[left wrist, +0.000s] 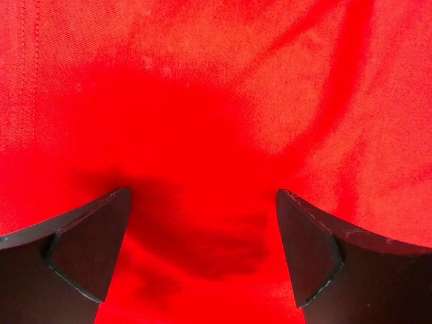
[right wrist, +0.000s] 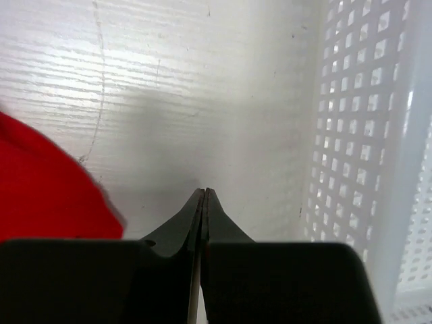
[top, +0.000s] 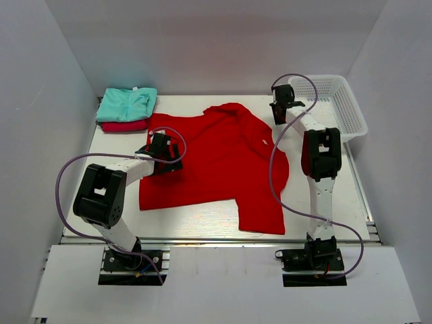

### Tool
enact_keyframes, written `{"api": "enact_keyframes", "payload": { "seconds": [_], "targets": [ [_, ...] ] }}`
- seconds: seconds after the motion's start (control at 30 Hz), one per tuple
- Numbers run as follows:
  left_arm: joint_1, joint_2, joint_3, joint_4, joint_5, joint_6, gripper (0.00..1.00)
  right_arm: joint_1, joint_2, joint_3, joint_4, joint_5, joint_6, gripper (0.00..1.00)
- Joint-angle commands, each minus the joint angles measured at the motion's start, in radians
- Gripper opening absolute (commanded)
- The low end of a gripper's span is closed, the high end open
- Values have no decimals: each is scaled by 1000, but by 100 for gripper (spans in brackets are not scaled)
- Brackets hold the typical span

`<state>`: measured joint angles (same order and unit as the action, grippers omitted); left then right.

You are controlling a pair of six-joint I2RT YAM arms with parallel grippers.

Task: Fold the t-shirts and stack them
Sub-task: Flatten out the tshirt

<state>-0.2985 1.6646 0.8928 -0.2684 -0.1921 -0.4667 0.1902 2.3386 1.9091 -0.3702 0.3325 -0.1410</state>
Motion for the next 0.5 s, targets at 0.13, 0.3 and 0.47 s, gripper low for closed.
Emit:
{"api": "enact_keyframes", "payload": {
  "seconds": [0.13,0.3,0.47],
  "targets": [
    [6,47,-49,-130,25,11,99,11,-85,-101,43,-359,-115,0],
    [6,66,-40,-130,34,22,99,5,-128,-156,37,-452,-169,35],
    [6,75,-31,-130,34,22,99,5,-102,-153,33,-440,-152,39]
  ]
}}
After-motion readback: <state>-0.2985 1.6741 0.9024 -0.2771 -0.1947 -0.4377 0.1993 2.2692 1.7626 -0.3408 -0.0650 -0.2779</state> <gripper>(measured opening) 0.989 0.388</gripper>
